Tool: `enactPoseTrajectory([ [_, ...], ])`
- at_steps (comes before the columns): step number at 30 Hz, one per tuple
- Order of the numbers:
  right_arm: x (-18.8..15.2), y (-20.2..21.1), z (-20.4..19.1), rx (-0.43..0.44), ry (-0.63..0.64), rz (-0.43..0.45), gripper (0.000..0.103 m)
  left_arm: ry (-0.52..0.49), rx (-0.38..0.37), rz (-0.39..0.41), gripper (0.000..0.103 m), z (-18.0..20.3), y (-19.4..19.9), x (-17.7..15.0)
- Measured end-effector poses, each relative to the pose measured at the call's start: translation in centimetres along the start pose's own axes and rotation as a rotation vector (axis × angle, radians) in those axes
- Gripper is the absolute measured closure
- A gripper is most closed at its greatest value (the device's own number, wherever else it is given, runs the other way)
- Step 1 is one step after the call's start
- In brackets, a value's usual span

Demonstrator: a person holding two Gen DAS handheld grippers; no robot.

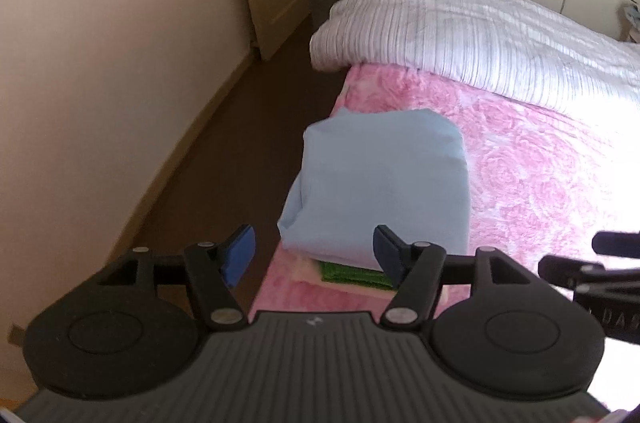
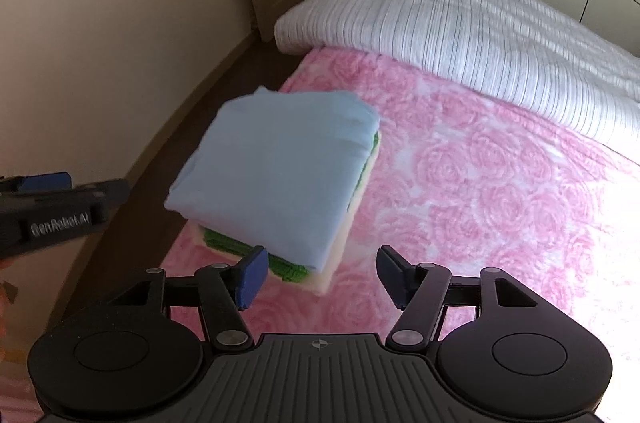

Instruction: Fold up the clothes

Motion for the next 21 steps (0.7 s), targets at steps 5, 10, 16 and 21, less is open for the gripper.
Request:
enactPoseTrajectory([
  [5, -0.4, 1.5, 0.2, 0.001, -0.035, 0.025, 0.039, 0.019, -0.061, -0.008, 0.041, 0.2, 1.6, -0.1],
  [10, -1.1, 2.2, 0.5, -0.024, -0.051, 0.004, 0.039, 0.019, -0.074, -0.019, 0.041, 0.3, 2.3, -0.3],
  [16, -2.1, 2.6, 0.6, -0.024, -0.062, -0.020, 0.039, 0.010, -0.073, -0.032, 0.041, 0.5, 3.2, -1.3],
  [21, -2.9, 2.6, 0.3, -0.017, -0.057, -0.042, 0.039, 0.003, -0.073, -0.046, 0.041, 0.6, 3.6, -1.8],
])
Point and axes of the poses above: each gripper's, at about its wrist camera, not at the fingertips, and y roughly against the way its jaws point, z to its right, x to its top, the point moved 1 cm from there along -y, roughly the way its jaws point, and after that the axes turned 14 degrees about x, right-handed, at the moved point
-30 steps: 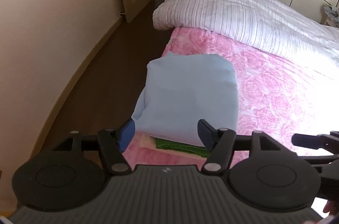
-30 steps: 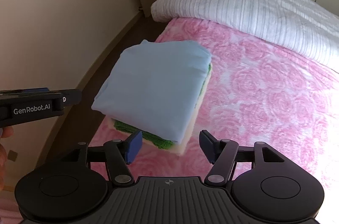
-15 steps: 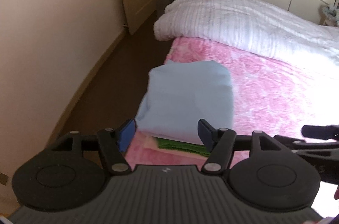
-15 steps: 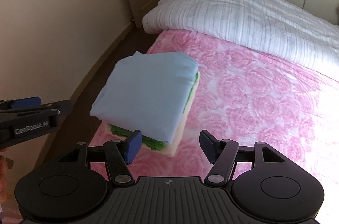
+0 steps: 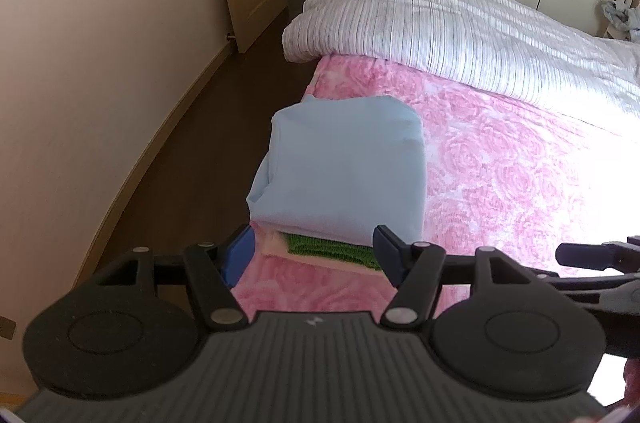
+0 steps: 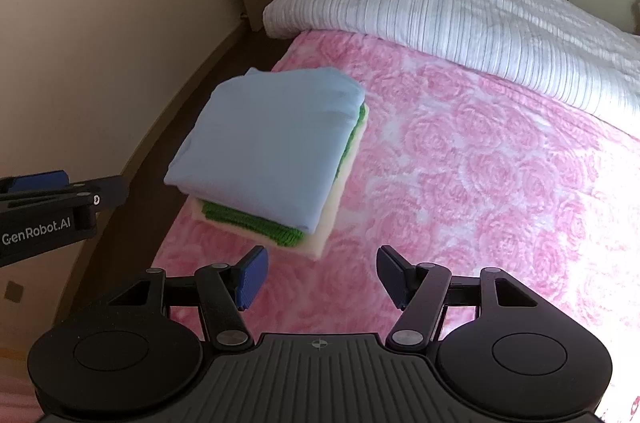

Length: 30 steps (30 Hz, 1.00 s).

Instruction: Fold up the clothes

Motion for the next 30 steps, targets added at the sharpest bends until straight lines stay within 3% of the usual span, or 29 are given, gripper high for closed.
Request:
enactPoseTrajectory([
  [16, -1.1, 0.3, 1.7, 0.049, 0.046, -0.057, 0.039, 0.054, 0.052, -0.055, 0.041, 2.6, 0.6, -1.5],
  [30, -0.6, 4.6, 10.3, 0.085, 0.168, -0.064, 0.039, 0.172, 0.087, -0.097, 0.041, 12.6, 4.9, -2.2],
])
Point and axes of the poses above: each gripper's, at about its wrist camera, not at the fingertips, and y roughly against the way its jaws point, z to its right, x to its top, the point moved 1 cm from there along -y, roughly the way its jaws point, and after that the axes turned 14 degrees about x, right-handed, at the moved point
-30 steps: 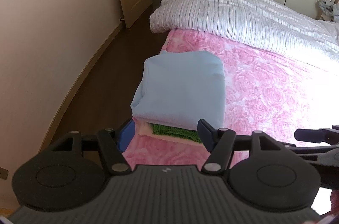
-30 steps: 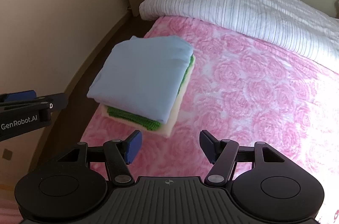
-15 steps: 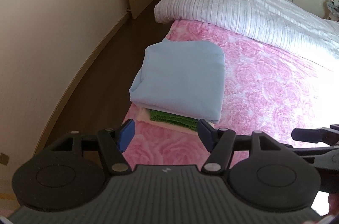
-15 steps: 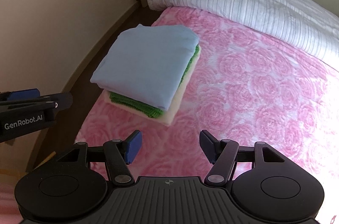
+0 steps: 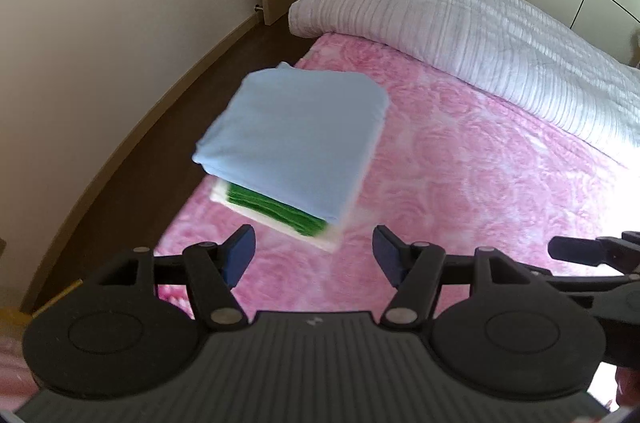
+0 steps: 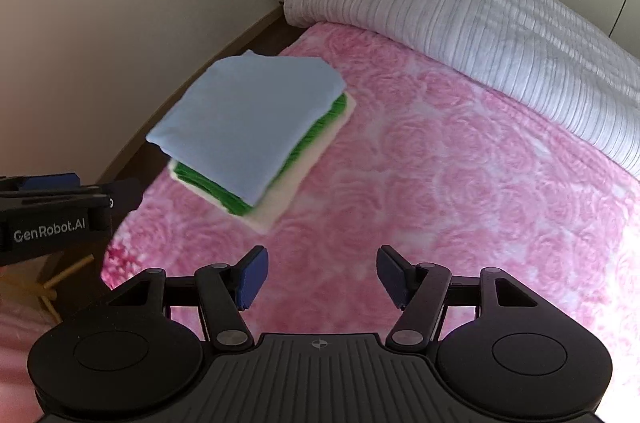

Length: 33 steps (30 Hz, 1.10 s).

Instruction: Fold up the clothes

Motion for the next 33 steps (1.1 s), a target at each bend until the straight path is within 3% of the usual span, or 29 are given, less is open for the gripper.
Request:
enactPoseTrajectory([
  [18, -2.9, 4.0, 7.6, 0.114, 0.171, -0.074, 0.039, 0.170, 0.129, -0.065, 0.041, 8.0, 4.9, -4.5],
  [33, -1.2, 4.4, 12.2, 0.176, 0.247, -0.088, 0.039, 0.228, 0.216, -0.071, 0.041, 12.7, 6.4, -4.6],
])
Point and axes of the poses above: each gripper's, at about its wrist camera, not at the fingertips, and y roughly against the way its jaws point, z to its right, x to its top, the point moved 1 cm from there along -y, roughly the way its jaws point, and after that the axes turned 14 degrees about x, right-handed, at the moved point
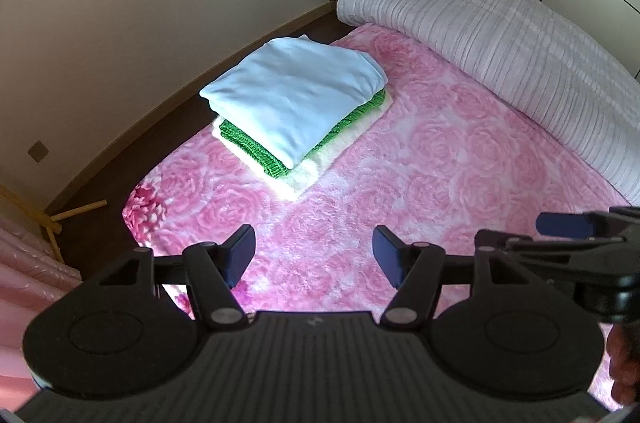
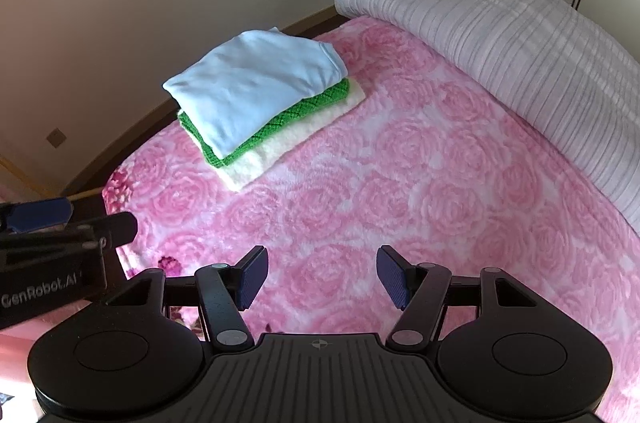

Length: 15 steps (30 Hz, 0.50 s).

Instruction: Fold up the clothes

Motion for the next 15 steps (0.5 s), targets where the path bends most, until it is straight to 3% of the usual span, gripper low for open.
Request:
enactPoseTrajectory([
  [15, 1.6, -1.6, 2.5, 0.030, 0.030, -0.029, 0.039, 0.024, 0.029, -0.045, 0.041, 2.3, -1.5, 0.7],
])
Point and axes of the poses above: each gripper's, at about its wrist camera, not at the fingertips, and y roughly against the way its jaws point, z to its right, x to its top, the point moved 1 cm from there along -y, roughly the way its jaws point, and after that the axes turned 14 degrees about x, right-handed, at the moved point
